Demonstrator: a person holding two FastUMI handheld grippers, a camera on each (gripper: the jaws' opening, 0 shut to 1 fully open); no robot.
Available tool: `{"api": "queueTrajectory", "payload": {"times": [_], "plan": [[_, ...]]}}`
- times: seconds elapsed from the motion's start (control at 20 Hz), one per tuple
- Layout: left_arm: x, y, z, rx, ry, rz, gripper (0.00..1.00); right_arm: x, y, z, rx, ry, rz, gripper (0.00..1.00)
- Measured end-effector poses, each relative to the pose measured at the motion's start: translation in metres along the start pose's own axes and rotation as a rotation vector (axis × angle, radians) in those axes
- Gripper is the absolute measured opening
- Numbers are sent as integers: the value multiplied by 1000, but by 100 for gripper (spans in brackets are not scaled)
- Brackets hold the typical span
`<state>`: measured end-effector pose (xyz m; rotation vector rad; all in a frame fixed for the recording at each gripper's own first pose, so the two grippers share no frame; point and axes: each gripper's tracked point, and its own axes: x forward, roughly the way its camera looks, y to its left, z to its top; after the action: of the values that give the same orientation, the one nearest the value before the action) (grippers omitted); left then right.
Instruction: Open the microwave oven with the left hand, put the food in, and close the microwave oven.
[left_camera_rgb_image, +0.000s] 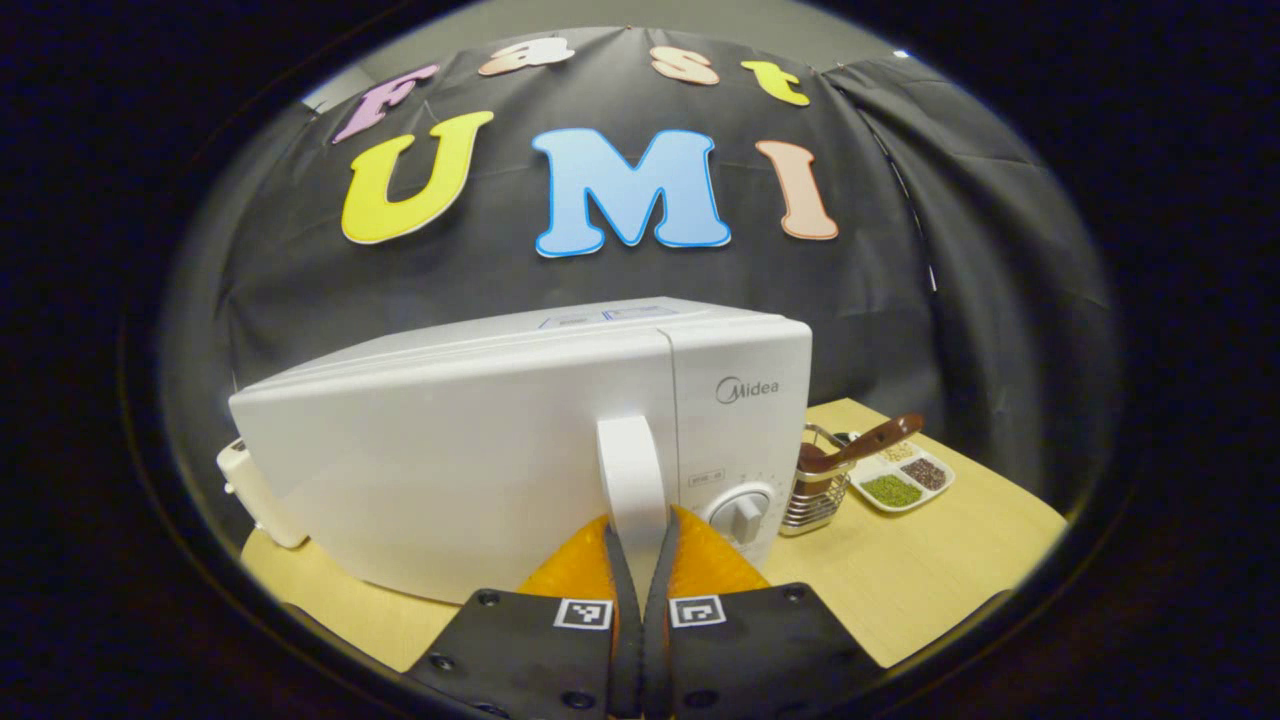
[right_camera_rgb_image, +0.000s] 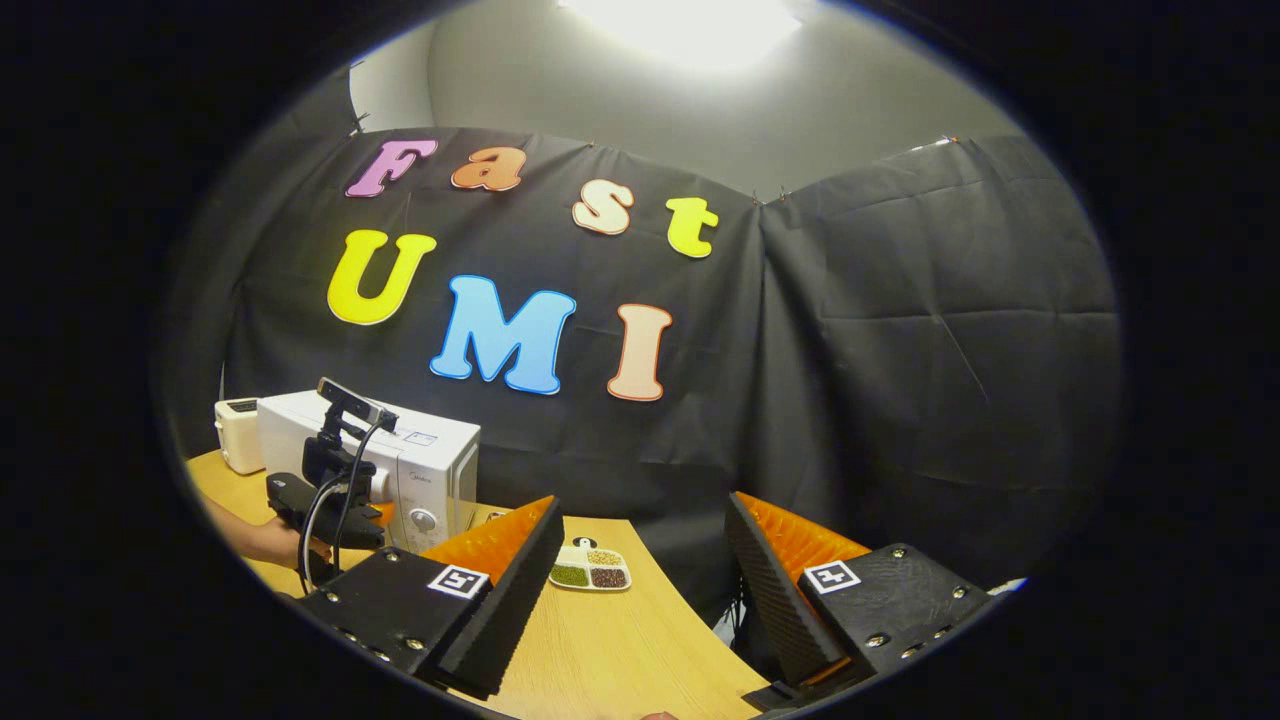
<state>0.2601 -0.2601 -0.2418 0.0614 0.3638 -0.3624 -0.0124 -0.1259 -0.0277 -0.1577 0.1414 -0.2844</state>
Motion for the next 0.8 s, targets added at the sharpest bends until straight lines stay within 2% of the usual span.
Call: {"api": "queueTrajectory", "payload": {"times": [0.15, 0.25, 0.35, 0.45, 0.55, 0.8], "plan": [[0, 0, 2, 5, 3, 3, 6, 3, -7, -3, 3, 2, 2, 99], [-15, -1, -12, -19, 43, 7, 7, 6, -13, -2, 11, 1, 3, 99], [-39, -1, -5, 22, -19, -2, 7, 9, -16, -1, 25, -9, 13, 99], [-52, 1, -14, 5, 2, -11, 6, 14, -10, -3, 31, -13, 43, 96], [-64, 3, -18, -1, 25, -11, 6, 15, -8, -1, 45, -28, 69, 99], [-109, 14, -31, -2, 19, 28, 6, 4, 8, 2, 64, -63, 177, 99]]}}
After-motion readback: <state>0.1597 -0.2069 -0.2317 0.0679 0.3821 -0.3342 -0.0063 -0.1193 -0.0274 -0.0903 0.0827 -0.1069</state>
